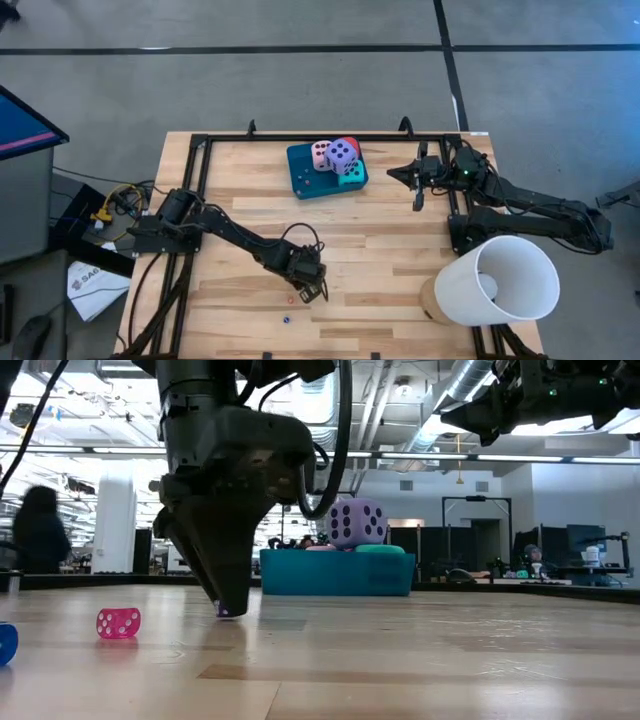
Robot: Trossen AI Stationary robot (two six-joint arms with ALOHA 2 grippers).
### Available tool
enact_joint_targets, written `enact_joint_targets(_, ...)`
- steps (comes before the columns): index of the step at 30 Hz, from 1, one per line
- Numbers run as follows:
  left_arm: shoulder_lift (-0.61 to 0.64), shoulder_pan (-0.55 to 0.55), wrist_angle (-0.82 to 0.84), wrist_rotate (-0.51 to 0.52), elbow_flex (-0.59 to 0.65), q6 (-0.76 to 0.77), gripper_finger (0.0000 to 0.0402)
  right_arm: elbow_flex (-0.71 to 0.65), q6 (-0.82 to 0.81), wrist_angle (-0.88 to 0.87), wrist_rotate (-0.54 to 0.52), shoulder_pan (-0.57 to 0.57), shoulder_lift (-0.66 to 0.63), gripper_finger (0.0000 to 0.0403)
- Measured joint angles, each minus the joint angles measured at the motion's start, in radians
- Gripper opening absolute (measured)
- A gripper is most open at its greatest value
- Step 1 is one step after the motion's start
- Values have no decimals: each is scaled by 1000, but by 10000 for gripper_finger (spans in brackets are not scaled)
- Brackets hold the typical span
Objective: Pick & Place Dice
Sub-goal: Put the small purple dice into the blue bin
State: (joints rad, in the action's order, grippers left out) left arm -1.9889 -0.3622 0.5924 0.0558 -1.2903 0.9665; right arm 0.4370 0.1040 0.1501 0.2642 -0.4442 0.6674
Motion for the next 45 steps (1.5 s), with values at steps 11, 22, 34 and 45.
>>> enact_joint_targets(11, 2, -1, -12, -15, 0, -25, 41, 0, 0, 0, 0, 0, 0, 0)
enact_joint_targets(22, 4, 0, -10, -14, -1, -55, 44, 0, 0, 0, 0, 0, 0, 0)
enact_joint_targets(34, 89, 21, 30, 38, -2, -99, 46, 0, 0, 0, 0, 0, 0, 0)
enact_joint_targets(45, 349, 102, 30, 352, -2, -261, 45, 1, 0, 0, 0, 0, 0, 0)
